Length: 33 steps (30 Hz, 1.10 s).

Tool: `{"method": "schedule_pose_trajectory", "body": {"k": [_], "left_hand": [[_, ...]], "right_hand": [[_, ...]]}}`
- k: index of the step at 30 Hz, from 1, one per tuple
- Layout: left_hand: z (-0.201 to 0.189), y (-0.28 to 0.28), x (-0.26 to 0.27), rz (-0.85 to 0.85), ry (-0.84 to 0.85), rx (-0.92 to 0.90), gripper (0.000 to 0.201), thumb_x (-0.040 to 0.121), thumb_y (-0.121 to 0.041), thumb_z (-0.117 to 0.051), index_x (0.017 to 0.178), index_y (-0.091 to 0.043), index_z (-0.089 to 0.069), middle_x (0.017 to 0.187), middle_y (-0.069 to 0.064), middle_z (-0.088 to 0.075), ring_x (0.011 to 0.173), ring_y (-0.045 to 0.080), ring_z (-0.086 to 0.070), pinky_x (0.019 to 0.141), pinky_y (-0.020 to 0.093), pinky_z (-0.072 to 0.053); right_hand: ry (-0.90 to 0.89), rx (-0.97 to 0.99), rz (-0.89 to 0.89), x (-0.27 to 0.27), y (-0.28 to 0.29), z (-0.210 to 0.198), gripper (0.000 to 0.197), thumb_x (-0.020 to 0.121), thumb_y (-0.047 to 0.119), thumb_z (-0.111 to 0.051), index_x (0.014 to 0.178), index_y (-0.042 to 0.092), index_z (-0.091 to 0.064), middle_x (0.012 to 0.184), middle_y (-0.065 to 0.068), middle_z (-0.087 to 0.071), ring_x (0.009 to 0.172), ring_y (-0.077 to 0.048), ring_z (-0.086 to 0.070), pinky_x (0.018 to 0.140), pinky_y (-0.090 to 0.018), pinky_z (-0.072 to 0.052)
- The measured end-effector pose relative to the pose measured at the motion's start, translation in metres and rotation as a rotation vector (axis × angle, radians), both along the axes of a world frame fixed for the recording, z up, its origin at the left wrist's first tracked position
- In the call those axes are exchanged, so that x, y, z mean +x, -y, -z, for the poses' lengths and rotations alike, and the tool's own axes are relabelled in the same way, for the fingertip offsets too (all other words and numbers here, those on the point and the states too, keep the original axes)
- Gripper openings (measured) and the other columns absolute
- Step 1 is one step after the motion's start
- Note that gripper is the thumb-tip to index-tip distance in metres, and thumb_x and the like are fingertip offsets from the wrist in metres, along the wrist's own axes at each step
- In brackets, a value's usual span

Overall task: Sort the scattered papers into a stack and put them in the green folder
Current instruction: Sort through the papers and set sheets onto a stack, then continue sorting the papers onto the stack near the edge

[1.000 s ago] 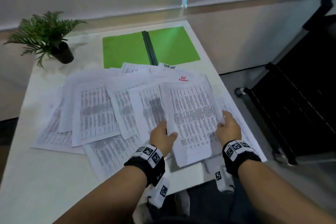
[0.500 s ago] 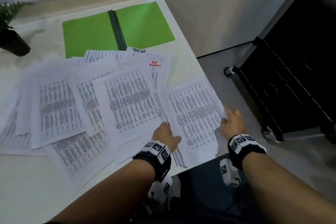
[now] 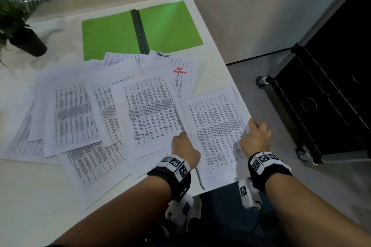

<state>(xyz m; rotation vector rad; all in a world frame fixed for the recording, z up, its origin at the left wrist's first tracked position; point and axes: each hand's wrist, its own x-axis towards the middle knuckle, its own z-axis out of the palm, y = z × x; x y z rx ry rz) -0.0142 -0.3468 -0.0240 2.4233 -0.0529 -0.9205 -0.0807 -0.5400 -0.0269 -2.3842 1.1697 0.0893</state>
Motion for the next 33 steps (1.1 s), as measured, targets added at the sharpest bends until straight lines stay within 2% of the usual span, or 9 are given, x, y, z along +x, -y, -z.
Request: {"method": "schedule_pose_trajectory", "body": {"k": [4,8,10,14,19,21,24,27,33], "left_hand": [[-0.018,-0.033,0.023,-0.124,0.053,-0.112,0.058,0.086,-0.019,-0.056,0.141,-0.012,-0.039,0.136,0.012,-0.041,0.122,0.026,-0.05,0.103,0.035,-0.042],[-0.035,-0.105,0.064,-0.332,0.216,-0.072,0.06,0.086,-0.016,-0.059,0.142,-0.013,-0.039,0.145,0.014,-0.031,0.124,0.03,-0.05,0.107,0.036,-0.04],[-0.033,-0.155,0.085,-0.453,0.212,0.008,0.069,0.085,-0.021,-0.062,0.146,-0.015,-0.032,0.15,0.013,-0.022,0.126,0.033,-0.048,0.107,0.039,-0.04],[-0.028,-0.257,0.121,-0.652,0.14,0.195,0.085,0.081,-0.039,-0.064,0.151,-0.023,-0.019,0.159,0.008,-0.005,0.139,0.038,-0.029,0.111,0.05,-0.034],[-0.016,-0.369,0.159,-0.771,0.053,0.308,0.11,0.067,-0.061,-0.066,0.153,-0.036,-0.003,0.161,0.007,0.013,0.146,0.042,-0.005,0.114,0.06,-0.019],[-0.013,-0.397,0.168,-0.789,0.004,0.317,0.112,0.065,-0.067,-0.065,0.151,-0.039,0.001,0.16,0.007,0.017,0.145,0.046,-0.006,0.114,0.06,-0.019],[-0.01,-0.42,0.182,-0.799,-0.041,0.268,0.112,0.067,-0.069,-0.068,0.15,-0.042,0.004,0.159,0.008,0.021,0.145,0.047,-0.009,0.114,0.059,-0.021],[0.003,-0.431,0.193,-0.737,-0.047,0.198,0.117,0.062,-0.074,-0.068,0.149,-0.045,0.006,0.16,0.008,0.02,0.147,0.043,-0.006,0.114,0.06,-0.02],[0.012,-0.443,0.182,-0.518,0.034,0.345,0.109,0.071,-0.052,-0.076,0.153,-0.032,-0.007,0.161,0.008,0.003,0.146,0.041,-0.012,0.115,0.056,-0.023]], "right_hand": [[0.17,-0.062,-0.182,0.038,-0.04,-0.031,0.068,0.076,-0.002,-0.058,0.14,0.017,-0.041,0.14,-0.006,-0.037,0.122,-0.029,-0.034,0.105,-0.038,-0.028],[0.362,0.327,-0.439,0.094,-0.112,-0.056,0.056,0.089,0.003,-0.049,0.142,0.017,-0.04,0.136,-0.006,-0.037,0.129,-0.022,-0.035,0.108,-0.025,-0.027],[0.344,0.445,-0.523,0.123,-0.148,-0.057,0.055,0.092,0.012,-0.05,0.145,0.019,-0.036,0.141,-0.005,-0.031,0.133,-0.019,-0.033,0.114,-0.029,-0.028],[0.225,0.358,-0.369,0.188,-0.181,-0.045,0.064,0.091,0.026,-0.053,0.148,0.027,-0.026,0.157,-0.012,-0.01,0.145,-0.03,-0.013,0.119,-0.04,-0.02],[-0.134,0.122,-0.123,0.252,-0.169,-0.03,0.073,0.089,0.028,-0.051,0.148,0.041,-0.01,0.159,-0.012,0.016,0.145,-0.045,0.001,0.117,-0.054,-0.016],[-0.23,0.091,-0.05,0.27,-0.162,-0.021,0.08,0.086,0.029,-0.053,0.148,0.042,-0.004,0.158,-0.012,0.02,0.144,-0.048,0.003,0.114,-0.06,-0.014],[-0.37,0.081,-0.037,0.285,-0.157,-0.008,0.09,0.081,0.035,-0.053,0.15,0.038,0.004,0.16,-0.007,0.016,0.145,-0.045,0.003,0.114,-0.058,-0.008],[-0.39,0.091,-0.062,0.293,-0.174,-0.009,0.094,0.083,0.039,-0.057,0.15,0.034,0.008,0.158,-0.019,0.008,0.145,-0.043,-0.002,0.115,-0.056,-0.015],[-0.373,0.065,-0.184,0.274,-0.261,-0.01,0.068,0.088,0.05,-0.047,0.145,0.046,-0.011,0.158,-0.017,0.001,0.143,-0.043,-0.004,0.111,-0.057,-0.016]]}}
